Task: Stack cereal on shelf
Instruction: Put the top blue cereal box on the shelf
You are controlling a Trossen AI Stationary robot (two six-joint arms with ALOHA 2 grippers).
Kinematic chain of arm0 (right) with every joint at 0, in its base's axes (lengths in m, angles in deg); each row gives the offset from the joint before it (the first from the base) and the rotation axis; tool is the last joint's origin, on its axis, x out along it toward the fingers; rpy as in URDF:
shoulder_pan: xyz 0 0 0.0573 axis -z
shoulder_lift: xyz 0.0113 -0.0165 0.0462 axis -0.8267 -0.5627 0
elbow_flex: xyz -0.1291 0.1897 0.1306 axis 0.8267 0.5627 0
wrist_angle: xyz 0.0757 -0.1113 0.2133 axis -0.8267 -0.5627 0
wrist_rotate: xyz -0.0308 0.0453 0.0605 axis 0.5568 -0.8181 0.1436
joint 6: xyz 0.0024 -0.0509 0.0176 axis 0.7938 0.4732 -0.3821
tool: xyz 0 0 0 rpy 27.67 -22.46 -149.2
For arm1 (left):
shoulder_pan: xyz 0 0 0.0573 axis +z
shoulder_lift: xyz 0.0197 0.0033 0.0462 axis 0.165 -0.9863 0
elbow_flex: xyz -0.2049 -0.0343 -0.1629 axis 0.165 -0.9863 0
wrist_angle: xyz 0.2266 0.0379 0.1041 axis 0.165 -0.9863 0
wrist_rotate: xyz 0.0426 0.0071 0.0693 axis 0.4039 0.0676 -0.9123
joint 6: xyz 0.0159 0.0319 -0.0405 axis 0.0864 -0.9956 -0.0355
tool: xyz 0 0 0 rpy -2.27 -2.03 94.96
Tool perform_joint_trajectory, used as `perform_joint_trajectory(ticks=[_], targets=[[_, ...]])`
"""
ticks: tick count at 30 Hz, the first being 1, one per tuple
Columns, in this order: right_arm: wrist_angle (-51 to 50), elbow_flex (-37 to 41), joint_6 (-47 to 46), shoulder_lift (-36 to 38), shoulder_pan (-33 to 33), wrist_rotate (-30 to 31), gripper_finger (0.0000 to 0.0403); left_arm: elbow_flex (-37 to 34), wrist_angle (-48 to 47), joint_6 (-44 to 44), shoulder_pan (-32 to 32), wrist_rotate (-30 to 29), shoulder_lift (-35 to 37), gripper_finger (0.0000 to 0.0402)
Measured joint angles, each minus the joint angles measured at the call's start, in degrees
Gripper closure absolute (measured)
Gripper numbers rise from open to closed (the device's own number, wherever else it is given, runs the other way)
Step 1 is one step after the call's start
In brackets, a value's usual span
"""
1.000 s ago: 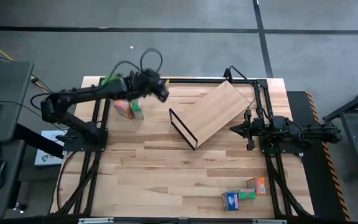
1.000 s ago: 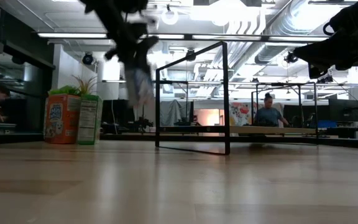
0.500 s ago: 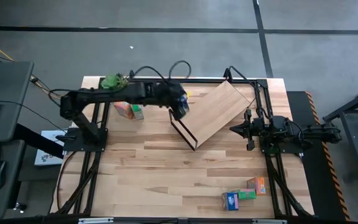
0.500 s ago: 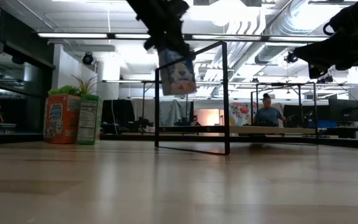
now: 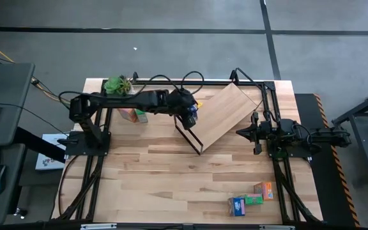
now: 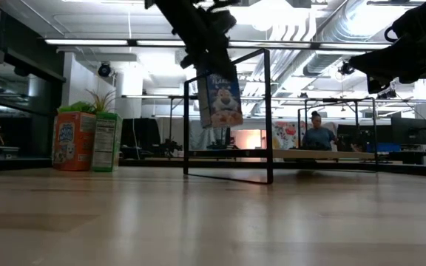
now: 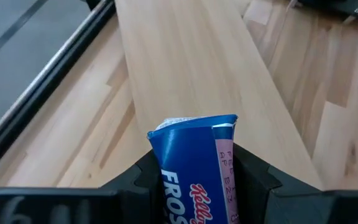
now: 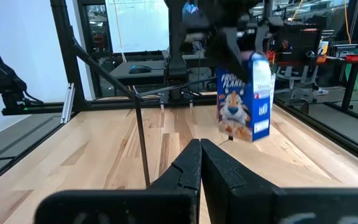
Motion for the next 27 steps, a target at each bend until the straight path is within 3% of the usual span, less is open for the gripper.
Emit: perform_joint_trajectory(ticks=[9, 18, 27], targets=[[0.00, 0.00, 0.00, 0.00, 0.02, 0.00, 0.0402, 0.00, 0.23, 1.93, -0.04, 0.33, -5.47, 0.0282], [0.00, -0.02, 0.00, 0.00, 0.01, 0.00, 0.0402, 0.04, 0.11, 1.86, -0.39, 0.36, -5.43, 0.0280], [-0.01, -0.01, 0.00, 0.00, 0.00, 0.00, 0.0402, -0.12, 0.51, 1.46, -0.67, -0.19, -4.99, 0.0236]])
